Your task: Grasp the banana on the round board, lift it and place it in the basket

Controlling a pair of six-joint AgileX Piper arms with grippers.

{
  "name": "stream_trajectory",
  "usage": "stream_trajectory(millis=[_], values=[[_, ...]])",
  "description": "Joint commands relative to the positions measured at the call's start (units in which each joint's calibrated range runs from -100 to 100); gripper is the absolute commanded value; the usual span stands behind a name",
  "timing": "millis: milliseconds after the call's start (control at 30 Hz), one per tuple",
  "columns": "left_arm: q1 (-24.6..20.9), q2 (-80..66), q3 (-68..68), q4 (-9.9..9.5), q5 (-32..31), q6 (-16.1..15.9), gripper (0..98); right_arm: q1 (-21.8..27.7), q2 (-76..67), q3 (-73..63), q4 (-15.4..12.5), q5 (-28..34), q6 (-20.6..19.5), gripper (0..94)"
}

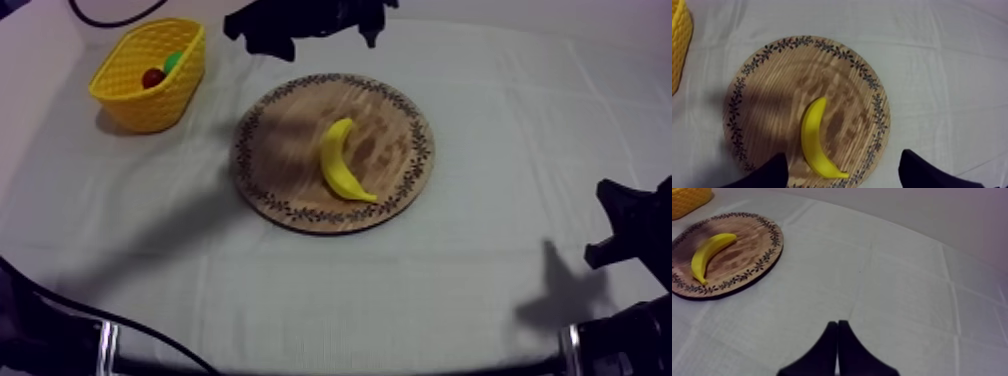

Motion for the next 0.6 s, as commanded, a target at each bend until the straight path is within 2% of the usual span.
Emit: stream_trajectory(millis=[0, 300, 567], values=[[0.02, 0.38, 0.42, 0.12, 0.07, 0.01, 82.3, 0.0, 0.0, -0.03, 0.01, -0.01, 0.0, 0.3], [-0.31, 6.04, 2.15, 1.15, 0.06, -0.1, 81.8, 0.0, 0.0, -0.03, 0.01, -0.01, 0.0, 0.3], [-1.48, 13.64, 2.14, 3.35, -2.3, -0.32, 79.8, 0.0, 0.0, -0.03, 0.01, -0.01, 0.0, 0.3]])
